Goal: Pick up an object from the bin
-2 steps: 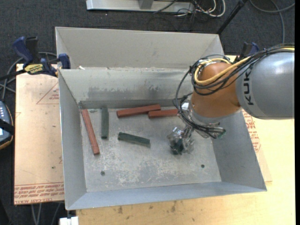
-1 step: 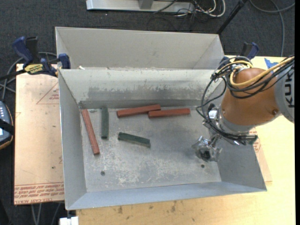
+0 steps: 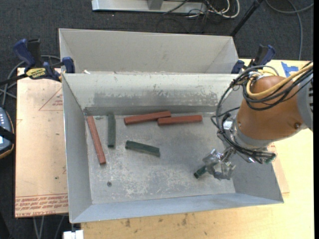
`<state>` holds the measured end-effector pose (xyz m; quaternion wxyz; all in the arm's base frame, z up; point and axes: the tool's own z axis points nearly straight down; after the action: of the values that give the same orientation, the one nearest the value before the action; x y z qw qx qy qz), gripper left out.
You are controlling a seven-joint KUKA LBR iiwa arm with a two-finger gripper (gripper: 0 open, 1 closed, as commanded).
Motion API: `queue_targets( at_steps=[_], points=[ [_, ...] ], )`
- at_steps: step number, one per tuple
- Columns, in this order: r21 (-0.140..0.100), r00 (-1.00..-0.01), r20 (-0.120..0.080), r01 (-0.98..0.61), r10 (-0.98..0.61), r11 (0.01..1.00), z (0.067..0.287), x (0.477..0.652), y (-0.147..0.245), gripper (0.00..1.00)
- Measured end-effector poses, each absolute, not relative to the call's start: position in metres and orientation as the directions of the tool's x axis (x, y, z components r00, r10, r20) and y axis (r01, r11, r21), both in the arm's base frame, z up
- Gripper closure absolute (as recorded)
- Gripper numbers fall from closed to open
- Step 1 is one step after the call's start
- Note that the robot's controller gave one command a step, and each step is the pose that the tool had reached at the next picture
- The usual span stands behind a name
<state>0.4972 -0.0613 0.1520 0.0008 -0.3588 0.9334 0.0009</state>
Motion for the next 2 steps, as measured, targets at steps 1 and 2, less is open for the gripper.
queue_targets(
  at_steps=[1, 2],
  points=[
    [0.001, -0.742, -0.001, -0.670, -0.670, 0.742, 0.151, 0.497, -0.062, 0.00],
    [0.003, -0.675, -0.002, -0.738, -0.738, 0.675, 0.066, 0.541, -0.060, 0.00]
  ],
)
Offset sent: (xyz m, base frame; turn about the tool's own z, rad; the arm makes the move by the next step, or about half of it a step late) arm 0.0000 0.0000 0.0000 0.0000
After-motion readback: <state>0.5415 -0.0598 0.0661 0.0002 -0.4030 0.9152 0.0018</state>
